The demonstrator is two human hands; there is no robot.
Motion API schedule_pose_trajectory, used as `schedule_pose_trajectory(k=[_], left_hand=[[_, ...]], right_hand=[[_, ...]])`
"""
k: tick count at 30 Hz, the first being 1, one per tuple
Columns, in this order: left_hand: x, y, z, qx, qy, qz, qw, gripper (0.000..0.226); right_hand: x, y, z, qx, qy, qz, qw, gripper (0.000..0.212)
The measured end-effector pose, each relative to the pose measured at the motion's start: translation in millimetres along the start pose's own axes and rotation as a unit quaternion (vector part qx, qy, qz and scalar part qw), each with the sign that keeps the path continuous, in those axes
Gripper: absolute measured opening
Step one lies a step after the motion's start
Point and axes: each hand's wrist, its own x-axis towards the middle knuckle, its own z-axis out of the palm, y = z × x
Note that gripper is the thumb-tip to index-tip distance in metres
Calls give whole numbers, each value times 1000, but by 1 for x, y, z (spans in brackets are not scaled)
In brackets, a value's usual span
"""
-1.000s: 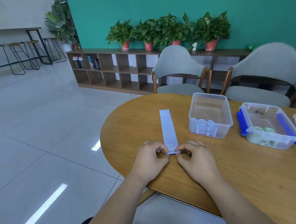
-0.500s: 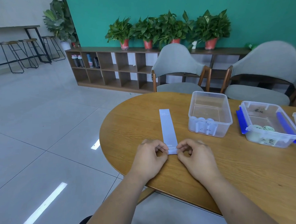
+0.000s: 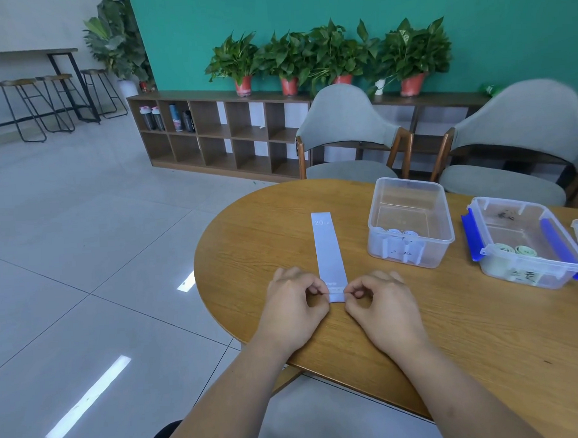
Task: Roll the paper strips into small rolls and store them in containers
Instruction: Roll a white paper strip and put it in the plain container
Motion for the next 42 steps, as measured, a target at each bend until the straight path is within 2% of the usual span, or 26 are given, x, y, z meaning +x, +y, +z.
schedule_pose_trajectory(k=[7, 11, 22, 25, 28, 36, 42], left_hand=[[1, 0, 3, 2, -1, -12, 1000, 8], [2, 1, 3, 22, -25, -18, 999, 18], [2, 0, 3, 11, -21, -20, 1000, 12], [2, 1, 3, 10, -20, -22, 1000, 15], [1, 1, 3, 12, -15, -22, 1000, 15], [1, -2, 4, 8, -7, -22, 1000, 14], [1, -3, 6, 21, 5, -8, 1000, 4]], right_hand=[[0, -1, 2, -11, 1, 2, 1000, 9], [-1, -1, 1, -24, -14, -5, 1000, 14], [-1, 0, 2, -6, -5, 0, 1000, 2], [-1, -2, 0, 0, -5, -1, 1000, 15], [-1, -1, 1, -8, -10, -1, 1000, 2], [1, 2, 1, 16, -6, 4, 1000, 17], [1, 5, 3, 6, -3, -5, 1000, 10]])
